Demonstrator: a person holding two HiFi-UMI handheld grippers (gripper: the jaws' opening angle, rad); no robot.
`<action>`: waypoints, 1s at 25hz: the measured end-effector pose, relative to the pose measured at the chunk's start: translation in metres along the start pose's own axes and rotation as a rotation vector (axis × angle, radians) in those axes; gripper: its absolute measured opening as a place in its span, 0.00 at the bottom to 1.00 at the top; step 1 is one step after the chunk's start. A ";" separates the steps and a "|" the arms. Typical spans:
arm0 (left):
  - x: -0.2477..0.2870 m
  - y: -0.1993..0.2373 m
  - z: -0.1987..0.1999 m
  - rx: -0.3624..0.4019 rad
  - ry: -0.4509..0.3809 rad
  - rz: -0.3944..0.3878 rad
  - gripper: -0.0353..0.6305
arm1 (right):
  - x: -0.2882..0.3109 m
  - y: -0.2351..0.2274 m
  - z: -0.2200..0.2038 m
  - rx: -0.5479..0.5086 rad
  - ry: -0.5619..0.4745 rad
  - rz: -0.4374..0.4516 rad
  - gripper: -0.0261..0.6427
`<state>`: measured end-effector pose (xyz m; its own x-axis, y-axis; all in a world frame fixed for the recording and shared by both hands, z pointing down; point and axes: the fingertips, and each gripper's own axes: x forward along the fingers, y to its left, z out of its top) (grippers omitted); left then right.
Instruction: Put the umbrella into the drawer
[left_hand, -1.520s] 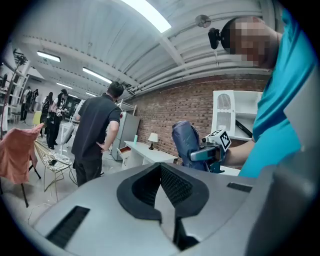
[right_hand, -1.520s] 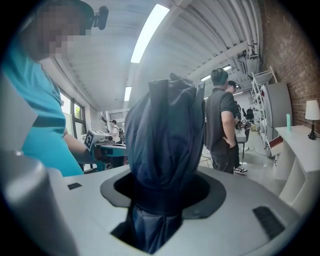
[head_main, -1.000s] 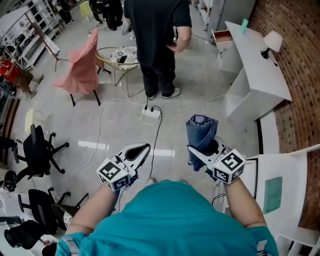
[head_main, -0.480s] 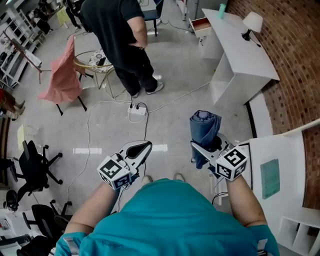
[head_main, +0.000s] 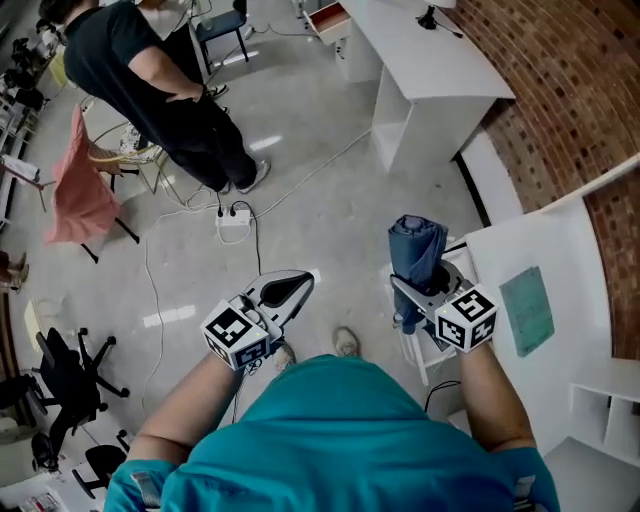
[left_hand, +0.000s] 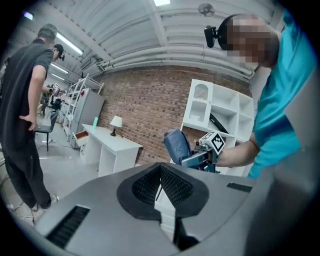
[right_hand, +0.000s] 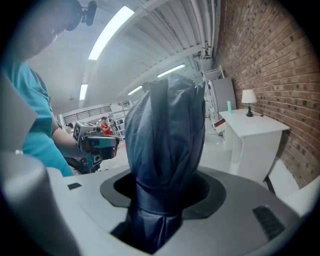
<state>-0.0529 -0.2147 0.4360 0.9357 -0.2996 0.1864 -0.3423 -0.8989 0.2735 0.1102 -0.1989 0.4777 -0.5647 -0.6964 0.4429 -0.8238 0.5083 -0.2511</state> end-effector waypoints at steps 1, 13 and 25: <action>0.011 -0.005 -0.001 0.004 0.007 -0.021 0.08 | -0.007 -0.009 -0.009 0.014 0.010 -0.021 0.41; 0.137 -0.045 -0.038 0.005 0.111 -0.197 0.08 | -0.059 -0.111 -0.132 0.112 0.182 -0.213 0.41; 0.218 -0.082 -0.079 -0.022 0.221 -0.317 0.08 | -0.061 -0.159 -0.267 0.315 0.341 -0.277 0.41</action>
<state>0.1722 -0.1808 0.5290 0.9551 0.0705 0.2876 -0.0430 -0.9280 0.3702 0.2888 -0.1018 0.7199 -0.3190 -0.5522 0.7703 -0.9443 0.1157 -0.3082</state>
